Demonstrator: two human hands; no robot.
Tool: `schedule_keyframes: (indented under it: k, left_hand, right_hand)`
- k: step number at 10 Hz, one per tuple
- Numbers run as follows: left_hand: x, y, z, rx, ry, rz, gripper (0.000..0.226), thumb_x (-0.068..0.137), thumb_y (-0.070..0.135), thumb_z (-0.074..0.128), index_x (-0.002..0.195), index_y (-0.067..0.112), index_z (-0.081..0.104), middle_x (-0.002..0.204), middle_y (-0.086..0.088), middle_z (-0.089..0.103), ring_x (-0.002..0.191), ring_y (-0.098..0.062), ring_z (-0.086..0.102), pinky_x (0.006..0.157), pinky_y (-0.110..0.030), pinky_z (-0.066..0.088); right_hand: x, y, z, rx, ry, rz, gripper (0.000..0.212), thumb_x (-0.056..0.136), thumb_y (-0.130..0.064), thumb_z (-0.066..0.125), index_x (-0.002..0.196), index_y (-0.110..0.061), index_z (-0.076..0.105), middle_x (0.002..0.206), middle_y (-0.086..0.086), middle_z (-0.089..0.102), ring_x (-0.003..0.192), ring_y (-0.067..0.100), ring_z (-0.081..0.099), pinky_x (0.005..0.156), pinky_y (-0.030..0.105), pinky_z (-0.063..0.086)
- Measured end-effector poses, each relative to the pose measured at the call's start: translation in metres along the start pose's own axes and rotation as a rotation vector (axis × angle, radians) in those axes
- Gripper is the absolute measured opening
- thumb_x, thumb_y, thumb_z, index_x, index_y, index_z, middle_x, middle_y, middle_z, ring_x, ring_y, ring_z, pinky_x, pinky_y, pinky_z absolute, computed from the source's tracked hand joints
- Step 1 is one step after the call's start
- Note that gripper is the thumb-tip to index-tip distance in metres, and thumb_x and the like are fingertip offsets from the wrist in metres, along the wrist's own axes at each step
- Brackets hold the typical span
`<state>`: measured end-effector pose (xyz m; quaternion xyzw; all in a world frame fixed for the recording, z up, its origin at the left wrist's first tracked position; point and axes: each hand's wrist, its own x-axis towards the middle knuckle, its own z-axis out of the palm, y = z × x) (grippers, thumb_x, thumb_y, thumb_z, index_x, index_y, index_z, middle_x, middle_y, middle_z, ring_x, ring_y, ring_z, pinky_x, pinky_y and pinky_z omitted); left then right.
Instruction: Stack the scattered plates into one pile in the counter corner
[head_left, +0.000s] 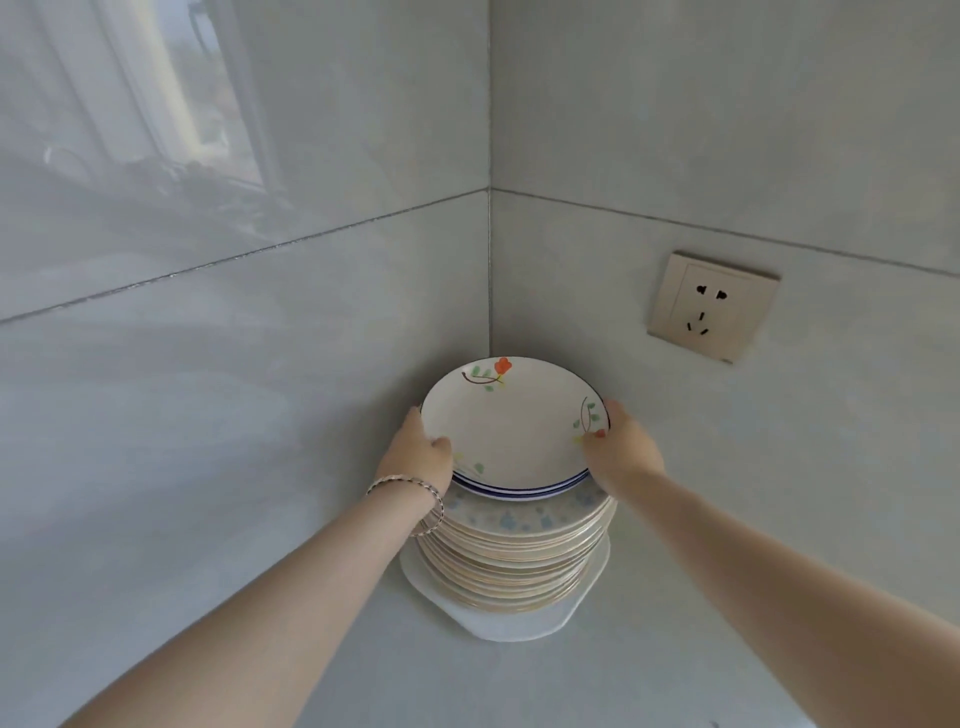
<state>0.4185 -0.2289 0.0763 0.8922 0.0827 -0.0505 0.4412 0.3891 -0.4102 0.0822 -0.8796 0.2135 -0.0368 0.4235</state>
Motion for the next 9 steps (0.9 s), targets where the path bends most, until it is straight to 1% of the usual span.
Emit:
schedule_keyframes:
  k: [1,2,3,4,5,6,7,8,9]
  left_hand:
    - [-0.002,-0.008,-0.002,0.009,-0.015,0.055,0.041,0.092,0.008,0.038,0.133,0.009,0.042,0.129,-0.015,0.055,0.088,-0.028,0.054,0.077,-0.027,0.040]
    - [0.001,-0.012,-0.005,0.010,-0.041,0.102,0.045,0.093,0.006,0.036,0.137,0.015,0.039,0.128,-0.011,0.056,0.084,-0.024,0.051,0.076,-0.027,0.041]
    - [0.003,-0.016,-0.003,0.005,-0.046,0.113,0.052,0.094,0.006,0.034,0.144,0.019,0.032,0.113,-0.006,0.059,0.083,-0.022,0.050,0.076,-0.026,0.040]
    - [0.001,-0.016,-0.002,0.003,-0.061,0.105,0.054,0.097,0.010,0.030,0.149,0.017,0.021,0.128,-0.009,0.056,0.080,-0.021,0.050,0.074,-0.026,0.038]
    - [-0.004,-0.014,-0.003,0.052,-0.098,0.099,0.055,0.101,0.018,0.025,0.152,0.016,0.006,0.154,-0.006,0.030,0.109,-0.021,0.049,0.086,-0.023,0.036]
    - [-0.013,-0.009,-0.006,0.088,-0.105,0.123,0.058,0.102,0.025,0.027,0.151,0.009,0.003,0.159,-0.010,0.016,0.146,-0.023,0.021,0.114,-0.030,0.022]
    - [-0.029,0.000,-0.015,0.148,-0.031,0.137,0.064,0.100,0.032,0.032,0.150,0.004,0.004,0.161,-0.009,0.006,0.149,-0.021,0.010,0.119,-0.031,0.013]
    - [-0.062,0.015,-0.028,0.307,0.028,0.161,0.057,0.097,0.029,0.040,0.147,0.007,0.023,0.155,-0.013,0.023,0.142,-0.027,0.029,0.113,-0.036,0.030]
    - [-0.101,0.035,-0.041,0.429,0.017,0.209,0.026,0.092,0.014,0.042,0.112,0.008,0.057,0.125,-0.013,0.054,0.114,-0.031,0.053,0.096,-0.035,0.046]
  right_hand:
    - [-0.009,0.005,0.000,0.028,0.016,-0.018,0.038,0.087,-0.004,0.040,0.123,-0.011,0.050,0.119,0.013,0.061,0.107,0.033,0.055,0.075,0.026,0.036]
    - [-0.018,0.012,0.000,0.060,0.024,-0.062,0.041,0.088,-0.007,0.044,0.127,-0.017,0.049,0.113,0.008,0.062,0.096,0.028,0.054,0.073,0.023,0.034]
    - [-0.024,0.019,0.005,0.100,0.034,-0.098,0.043,0.089,-0.009,0.042,0.130,-0.021,0.046,0.101,-0.001,0.058,0.088,0.021,0.049,0.067,0.023,0.035]
    - [-0.025,0.025,0.012,0.094,0.047,-0.091,0.047,0.089,-0.010,0.036,0.136,-0.020,0.039,0.110,0.007,0.060,0.098,0.029,0.053,0.075,0.025,0.035]
    - [-0.022,0.023,0.012,0.035,0.011,-0.048,0.054,0.093,-0.013,0.032,0.146,-0.017,0.023,0.134,0.015,0.052,0.119,0.034,0.049,0.084,0.030,0.038]
    - [-0.026,0.016,0.001,-0.083,-0.033,-0.036,0.055,0.099,-0.021,0.028,0.150,-0.009,0.009,0.152,0.011,0.031,0.136,0.030,0.034,0.107,0.034,0.032]
    - [-0.038,0.010,-0.014,-0.125,-0.044,0.022,0.049,0.100,-0.025,0.028,0.143,-0.003,0.025,0.146,0.017,0.036,0.132,0.033,0.038,0.103,0.035,0.035]
    - [-0.065,0.009,-0.035,-0.343,-0.189,0.041,0.037,0.094,-0.016,0.034,0.127,-0.006,0.048,0.132,0.014,0.052,0.121,0.031,0.050,0.091,0.031,0.042]
    - [-0.107,0.002,-0.061,-0.515,-0.316,0.010,0.036,0.094,-0.016,0.039,0.126,-0.006,0.052,0.131,0.013,0.056,0.120,0.028,0.054,0.093,0.030,0.044]
